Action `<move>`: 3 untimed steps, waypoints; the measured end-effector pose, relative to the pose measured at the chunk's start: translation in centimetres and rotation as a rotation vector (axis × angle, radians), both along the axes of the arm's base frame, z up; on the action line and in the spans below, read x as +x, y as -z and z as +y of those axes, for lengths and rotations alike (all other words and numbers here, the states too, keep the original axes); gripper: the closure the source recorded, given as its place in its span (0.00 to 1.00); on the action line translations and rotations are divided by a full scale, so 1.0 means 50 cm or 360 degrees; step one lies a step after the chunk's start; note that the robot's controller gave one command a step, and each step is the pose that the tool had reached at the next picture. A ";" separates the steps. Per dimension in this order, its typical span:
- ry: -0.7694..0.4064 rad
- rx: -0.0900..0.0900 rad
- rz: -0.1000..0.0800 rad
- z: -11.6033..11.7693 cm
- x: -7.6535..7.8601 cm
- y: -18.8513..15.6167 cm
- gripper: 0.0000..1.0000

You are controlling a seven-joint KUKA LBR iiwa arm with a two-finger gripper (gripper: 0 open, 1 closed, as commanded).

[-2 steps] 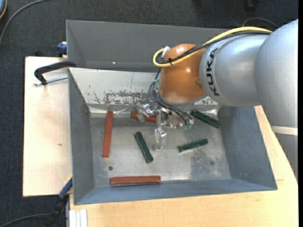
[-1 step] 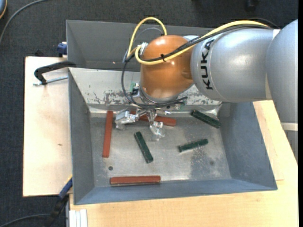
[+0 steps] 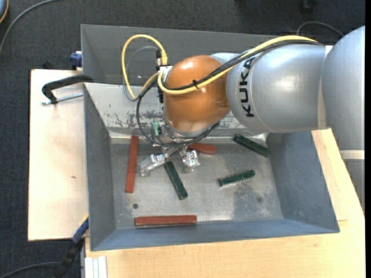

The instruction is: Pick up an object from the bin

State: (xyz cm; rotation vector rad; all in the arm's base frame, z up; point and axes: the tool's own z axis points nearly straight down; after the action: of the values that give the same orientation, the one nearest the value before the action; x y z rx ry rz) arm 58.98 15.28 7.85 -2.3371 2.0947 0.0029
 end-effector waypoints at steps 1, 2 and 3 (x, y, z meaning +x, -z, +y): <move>-0.0281 -0.0004 0.0003 -0.024 -0.040 0.016 0.00; -0.0279 0.0000 0.0001 -0.023 -0.039 0.015 1.00; -0.0878 -0.0001 -0.0016 -0.038 -0.047 -0.262 1.00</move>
Offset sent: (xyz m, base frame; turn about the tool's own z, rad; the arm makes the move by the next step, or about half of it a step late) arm -0.0199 -0.0130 -0.0085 -0.1800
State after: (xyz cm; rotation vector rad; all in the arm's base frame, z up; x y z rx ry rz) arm 56.63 13.39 20.94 -2.8145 1.3770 -0.0082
